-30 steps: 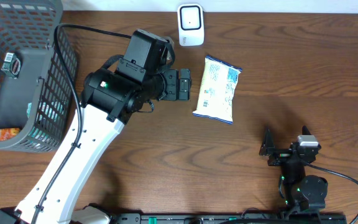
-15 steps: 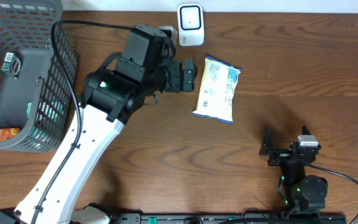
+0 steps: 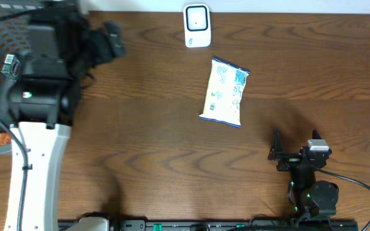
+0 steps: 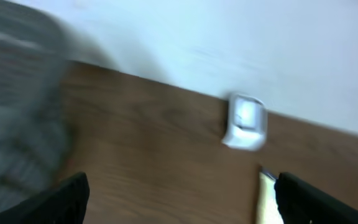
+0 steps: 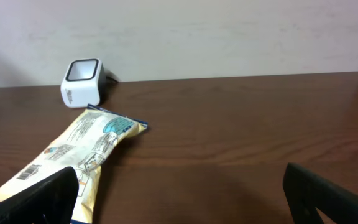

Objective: Scan the item barcode
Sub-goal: 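Move the left gripper back to the grey basket, then grasp the green wipes pack in the basket with the left gripper, then carry the green wipes pack to the scanner and present it, then release the wipes pack beside the yellow bag and withdraw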

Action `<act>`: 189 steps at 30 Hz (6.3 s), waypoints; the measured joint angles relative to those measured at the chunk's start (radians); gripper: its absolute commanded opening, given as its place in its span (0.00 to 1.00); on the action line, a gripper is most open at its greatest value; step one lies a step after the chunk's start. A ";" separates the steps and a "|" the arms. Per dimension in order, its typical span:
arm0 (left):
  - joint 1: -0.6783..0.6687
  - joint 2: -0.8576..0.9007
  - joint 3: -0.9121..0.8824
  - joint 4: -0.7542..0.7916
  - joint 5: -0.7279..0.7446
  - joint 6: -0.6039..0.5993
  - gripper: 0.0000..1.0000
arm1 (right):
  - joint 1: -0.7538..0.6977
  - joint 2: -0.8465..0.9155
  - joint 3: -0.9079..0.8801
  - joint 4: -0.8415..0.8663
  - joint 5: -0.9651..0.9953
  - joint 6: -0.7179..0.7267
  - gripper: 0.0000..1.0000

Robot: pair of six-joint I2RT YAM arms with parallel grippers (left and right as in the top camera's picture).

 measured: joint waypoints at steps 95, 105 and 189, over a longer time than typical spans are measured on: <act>0.583 0.565 -0.298 0.082 -0.092 -0.629 0.47 | 0.000 0.000 0.000 0.000 0.000 0.000 0.99; 0.583 0.561 -0.296 0.084 -0.088 -0.596 0.08 | 0.000 0.000 0.000 0.000 0.000 0.000 0.99; -0.132 -0.200 -0.287 0.261 0.407 -0.006 0.77 | 0.000 0.000 0.000 0.000 0.000 0.000 0.99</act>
